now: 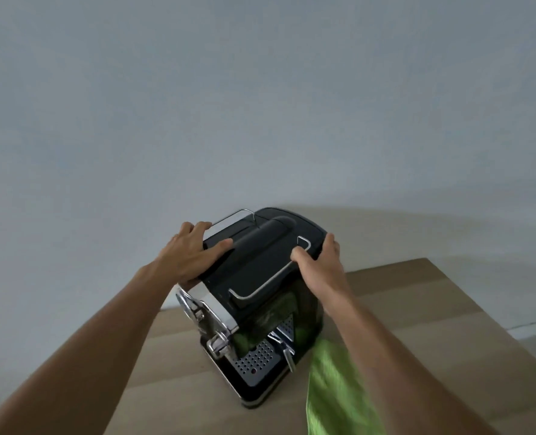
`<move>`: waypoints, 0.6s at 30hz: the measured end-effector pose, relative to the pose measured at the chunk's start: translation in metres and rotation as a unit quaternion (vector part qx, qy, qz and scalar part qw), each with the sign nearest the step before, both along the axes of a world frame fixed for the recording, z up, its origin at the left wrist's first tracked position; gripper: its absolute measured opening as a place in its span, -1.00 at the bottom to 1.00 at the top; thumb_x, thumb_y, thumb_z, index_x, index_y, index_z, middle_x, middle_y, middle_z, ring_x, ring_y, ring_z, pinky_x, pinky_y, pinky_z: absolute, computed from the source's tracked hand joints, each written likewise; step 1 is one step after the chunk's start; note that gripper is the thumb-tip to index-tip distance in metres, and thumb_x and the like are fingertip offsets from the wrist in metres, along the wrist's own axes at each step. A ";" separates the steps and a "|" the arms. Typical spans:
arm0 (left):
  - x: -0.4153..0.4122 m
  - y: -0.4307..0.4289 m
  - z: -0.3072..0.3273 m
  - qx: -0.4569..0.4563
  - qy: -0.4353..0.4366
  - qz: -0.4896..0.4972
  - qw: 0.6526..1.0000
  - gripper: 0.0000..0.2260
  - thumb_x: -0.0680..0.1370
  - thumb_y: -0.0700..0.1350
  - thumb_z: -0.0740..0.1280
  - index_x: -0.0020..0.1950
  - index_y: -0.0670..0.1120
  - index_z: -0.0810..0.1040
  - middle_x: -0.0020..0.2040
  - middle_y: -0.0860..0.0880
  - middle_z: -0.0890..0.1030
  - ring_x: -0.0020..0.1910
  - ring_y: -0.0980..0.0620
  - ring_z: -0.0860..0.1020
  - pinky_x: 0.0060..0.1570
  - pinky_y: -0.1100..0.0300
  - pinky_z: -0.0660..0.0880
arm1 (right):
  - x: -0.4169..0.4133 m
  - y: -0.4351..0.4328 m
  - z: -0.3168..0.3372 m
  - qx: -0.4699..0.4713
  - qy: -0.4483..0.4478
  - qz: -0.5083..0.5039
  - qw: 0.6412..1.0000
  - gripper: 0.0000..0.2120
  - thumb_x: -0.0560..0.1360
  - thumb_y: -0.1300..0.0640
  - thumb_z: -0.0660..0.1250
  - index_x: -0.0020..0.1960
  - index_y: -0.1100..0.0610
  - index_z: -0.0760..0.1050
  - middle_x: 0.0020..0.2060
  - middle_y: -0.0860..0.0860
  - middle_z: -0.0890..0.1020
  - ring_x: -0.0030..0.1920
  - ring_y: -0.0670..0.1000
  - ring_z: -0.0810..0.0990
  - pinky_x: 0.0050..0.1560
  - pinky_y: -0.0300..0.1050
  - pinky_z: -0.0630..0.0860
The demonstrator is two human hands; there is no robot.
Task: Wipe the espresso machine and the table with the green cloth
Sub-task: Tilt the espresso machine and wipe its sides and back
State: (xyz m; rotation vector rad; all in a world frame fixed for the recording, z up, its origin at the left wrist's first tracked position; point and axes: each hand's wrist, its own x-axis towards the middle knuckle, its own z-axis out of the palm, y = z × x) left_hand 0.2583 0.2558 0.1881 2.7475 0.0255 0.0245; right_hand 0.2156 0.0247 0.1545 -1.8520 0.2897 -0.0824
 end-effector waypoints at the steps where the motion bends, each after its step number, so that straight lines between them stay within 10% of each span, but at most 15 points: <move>1: -0.008 0.001 -0.002 -0.018 -0.004 0.001 1.000 -0.30 0.45 0.40 0.16 0.48 0.04 0.23 0.37 -0.09 0.33 0.33 -0.11 0.38 0.33 -0.04 0.31 | 0.003 -0.004 0.001 -0.005 0.005 0.015 1.000 -0.19 0.21 -0.19 0.25 0.38 0.08 0.16 0.38 0.05 0.25 0.27 0.17 0.40 0.23 0.15 0.39; 13: -0.078 -0.004 -0.005 -0.094 -0.011 0.033 0.995 -0.15 0.37 0.52 0.10 0.52 0.04 0.14 0.37 -0.07 0.45 0.06 0.01 0.51 0.18 -0.03 0.42 | 0.052 -0.033 0.016 0.051 0.014 0.208 0.977 -0.78 0.21 0.08 0.26 -0.16 0.06 0.36 -0.24 0.01 0.44 -0.19 0.03 0.39 -0.20 -0.12 0.33; 18: -0.103 -0.027 -0.007 -0.106 0.013 0.040 0.993 0.10 0.16 0.58 0.13 0.55 0.04 -0.03 0.47 -0.11 0.32 0.16 -0.04 0.52 0.25 -0.08 0.40 | 0.076 -0.035 0.022 0.038 0.027 0.262 0.964 -0.52 0.29 0.13 0.21 0.17 0.30 0.32 -0.06 0.16 0.42 0.03 0.09 0.38 -0.01 0.01 0.30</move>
